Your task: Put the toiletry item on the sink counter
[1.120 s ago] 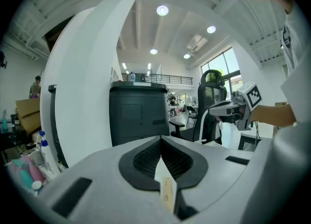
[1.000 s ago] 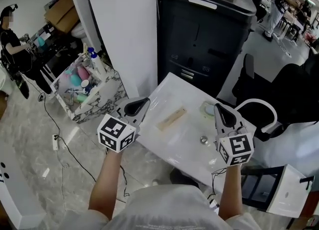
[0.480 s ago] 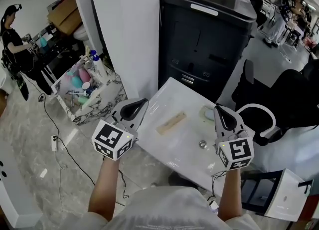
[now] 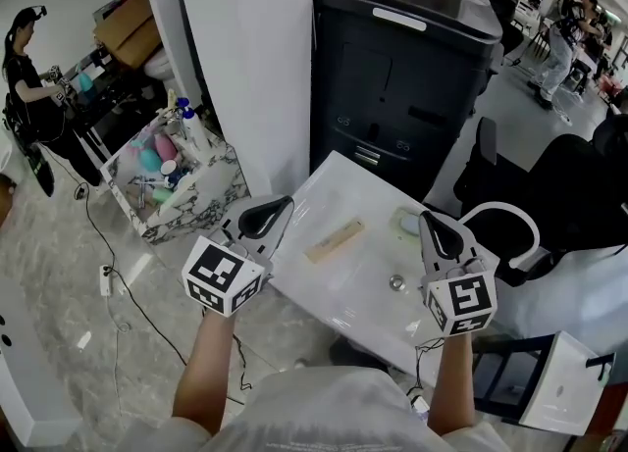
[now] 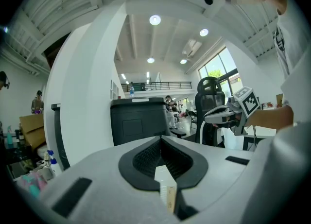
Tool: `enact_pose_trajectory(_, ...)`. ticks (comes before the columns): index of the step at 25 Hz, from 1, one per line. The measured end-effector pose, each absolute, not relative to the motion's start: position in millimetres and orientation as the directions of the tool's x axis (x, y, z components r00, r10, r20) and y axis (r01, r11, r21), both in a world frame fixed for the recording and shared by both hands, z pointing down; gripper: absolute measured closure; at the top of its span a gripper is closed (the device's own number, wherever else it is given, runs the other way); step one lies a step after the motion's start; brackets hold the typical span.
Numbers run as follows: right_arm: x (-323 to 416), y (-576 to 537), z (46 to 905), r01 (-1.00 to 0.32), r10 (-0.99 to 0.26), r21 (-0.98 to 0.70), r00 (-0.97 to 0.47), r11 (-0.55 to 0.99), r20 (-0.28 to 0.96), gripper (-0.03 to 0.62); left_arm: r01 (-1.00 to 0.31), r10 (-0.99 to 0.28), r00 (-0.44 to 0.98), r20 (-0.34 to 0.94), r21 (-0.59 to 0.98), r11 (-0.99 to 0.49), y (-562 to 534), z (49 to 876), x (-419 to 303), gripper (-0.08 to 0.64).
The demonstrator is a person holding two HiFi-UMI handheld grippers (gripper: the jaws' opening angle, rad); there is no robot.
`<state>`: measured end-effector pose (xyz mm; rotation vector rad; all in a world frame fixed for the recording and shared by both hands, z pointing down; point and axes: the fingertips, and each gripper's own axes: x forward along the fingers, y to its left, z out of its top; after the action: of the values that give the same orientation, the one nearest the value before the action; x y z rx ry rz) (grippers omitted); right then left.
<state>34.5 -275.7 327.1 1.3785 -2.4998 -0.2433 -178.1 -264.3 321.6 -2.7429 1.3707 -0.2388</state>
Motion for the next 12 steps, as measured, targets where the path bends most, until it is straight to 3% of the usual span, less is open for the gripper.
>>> enact_pose_trajectory(12, 34, -280, 340, -0.793, -0.833, 0.253, -0.525, 0.554, 0.177, 0.597, -0.798, -0.804, 0.579, 0.132, -0.11, -0.593, -264, 332, -180, 0.549)
